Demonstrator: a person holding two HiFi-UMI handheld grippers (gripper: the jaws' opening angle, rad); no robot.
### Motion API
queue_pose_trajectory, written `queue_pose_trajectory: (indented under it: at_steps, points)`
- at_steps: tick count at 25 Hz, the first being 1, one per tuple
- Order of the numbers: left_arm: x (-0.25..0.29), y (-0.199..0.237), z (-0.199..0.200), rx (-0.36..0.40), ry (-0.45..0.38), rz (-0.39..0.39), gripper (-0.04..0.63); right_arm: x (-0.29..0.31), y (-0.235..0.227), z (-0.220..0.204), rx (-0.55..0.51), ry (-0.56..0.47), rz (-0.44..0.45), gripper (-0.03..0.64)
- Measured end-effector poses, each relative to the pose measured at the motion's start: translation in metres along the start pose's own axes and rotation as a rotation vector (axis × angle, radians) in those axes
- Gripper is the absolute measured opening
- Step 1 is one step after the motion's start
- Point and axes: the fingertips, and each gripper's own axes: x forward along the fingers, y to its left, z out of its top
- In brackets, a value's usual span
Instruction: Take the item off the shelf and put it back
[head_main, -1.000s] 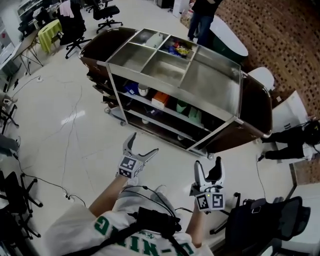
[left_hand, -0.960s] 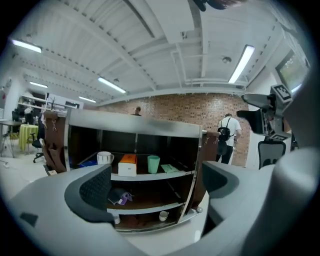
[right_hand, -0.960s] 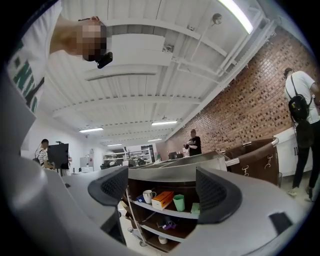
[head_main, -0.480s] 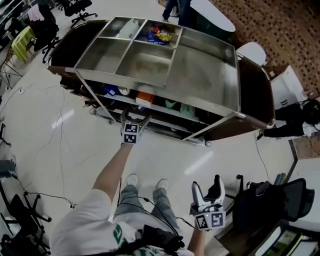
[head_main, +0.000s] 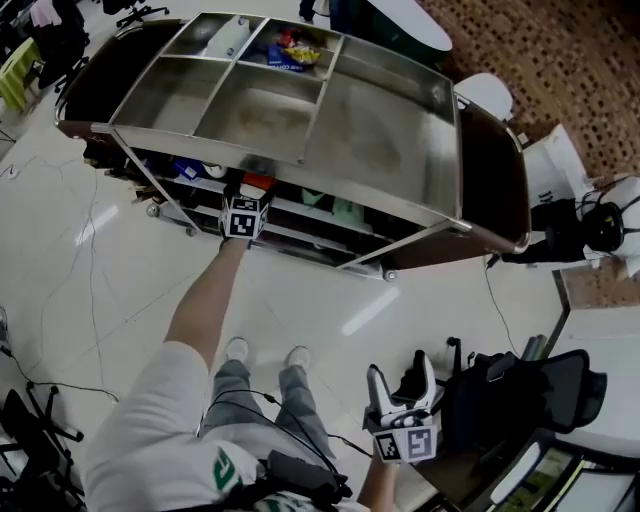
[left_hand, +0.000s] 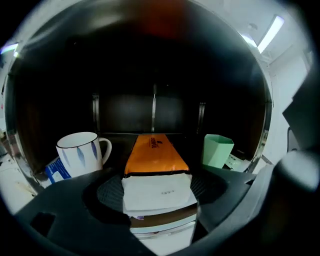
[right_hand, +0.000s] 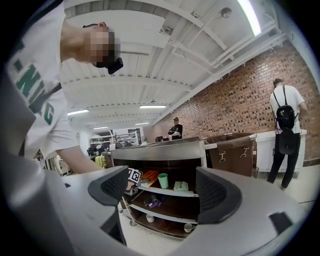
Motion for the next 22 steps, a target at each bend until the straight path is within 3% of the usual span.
queue_pose_trajectory:
  at_steps: [5, 11, 15, 22]
  points:
    - [-0.038, -0.009, -0.002, 0.032, -0.023, -0.012, 0.347, 0.017, 0.01, 0.006, 0.027, -0.045, 0.05, 0.431]
    - [-0.131, -0.037, -0.018, -0.028, -0.081, -0.029, 0.341, 0.041, 0.033, 0.023, 0.065, -0.125, 0.126, 0.431]
    - [-0.209, -0.053, -0.021, -0.01, -0.099, -0.041, 0.341, 0.051, 0.049, 0.033, 0.094, -0.168, 0.177, 0.43]
    - [-0.352, -0.059, 0.02, -0.02, -0.256, 0.001, 0.341, 0.05, 0.086, 0.046, 0.106, -0.219, 0.271, 0.43]
